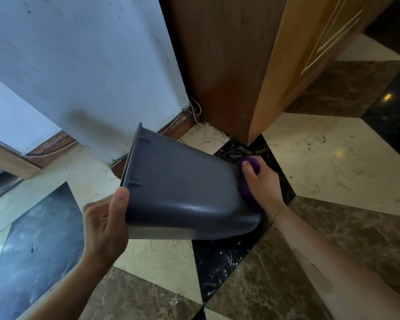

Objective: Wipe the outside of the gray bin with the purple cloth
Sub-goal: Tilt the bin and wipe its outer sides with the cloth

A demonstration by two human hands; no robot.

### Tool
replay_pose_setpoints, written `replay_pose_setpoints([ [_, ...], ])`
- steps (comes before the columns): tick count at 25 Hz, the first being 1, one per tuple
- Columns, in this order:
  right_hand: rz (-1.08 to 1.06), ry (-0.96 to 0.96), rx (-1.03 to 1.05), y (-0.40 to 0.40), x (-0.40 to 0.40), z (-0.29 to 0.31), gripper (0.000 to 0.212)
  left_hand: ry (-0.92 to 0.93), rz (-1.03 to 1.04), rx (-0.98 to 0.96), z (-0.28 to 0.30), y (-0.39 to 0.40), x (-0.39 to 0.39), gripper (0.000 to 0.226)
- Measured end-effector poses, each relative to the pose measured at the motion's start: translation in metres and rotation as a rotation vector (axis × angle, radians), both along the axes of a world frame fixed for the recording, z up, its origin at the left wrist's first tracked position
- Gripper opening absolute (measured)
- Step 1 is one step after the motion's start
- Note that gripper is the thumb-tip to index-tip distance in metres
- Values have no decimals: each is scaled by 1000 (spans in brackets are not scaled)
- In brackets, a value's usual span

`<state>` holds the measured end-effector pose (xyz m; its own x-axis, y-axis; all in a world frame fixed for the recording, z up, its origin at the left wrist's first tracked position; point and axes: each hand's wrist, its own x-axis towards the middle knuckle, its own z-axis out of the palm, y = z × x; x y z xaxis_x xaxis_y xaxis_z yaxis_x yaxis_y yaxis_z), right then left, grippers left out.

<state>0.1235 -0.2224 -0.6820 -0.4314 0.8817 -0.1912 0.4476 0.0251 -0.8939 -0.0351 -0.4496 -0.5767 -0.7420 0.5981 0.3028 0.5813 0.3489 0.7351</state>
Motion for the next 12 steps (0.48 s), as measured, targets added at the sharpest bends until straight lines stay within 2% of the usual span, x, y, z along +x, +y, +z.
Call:
replay_pose_setpoints([
  [3, -286, 139, -389, 3, 10, -13, 24, 29, -20, 17, 2, 0, 5, 50],
  [4, -395, 171, -494, 0, 11, -18, 29, 33, -21, 18, 3, 0, 6, 49],
  [5, -474, 154, -511, -6, 13, -20, 34, 37, -18, 17, 4, 1, 6, 49],
  [6, -499, 131, -430, -15, 15, -19, 35, 33, -15, 17, 4, 1, 7, 50],
  [7, -473, 107, -264, -29, 17, -12, 29, 31, -13, 16, 3, 1, 7, 50],
  [9, -315, 112, 67, -60, 15, 9, 21, 36, -8, 15, 3, 4, 8, 50],
  [12, 6, 216, 249, -101, -5, 41, 39, 62, -22, 22, 5, 12, 20, 53],
])
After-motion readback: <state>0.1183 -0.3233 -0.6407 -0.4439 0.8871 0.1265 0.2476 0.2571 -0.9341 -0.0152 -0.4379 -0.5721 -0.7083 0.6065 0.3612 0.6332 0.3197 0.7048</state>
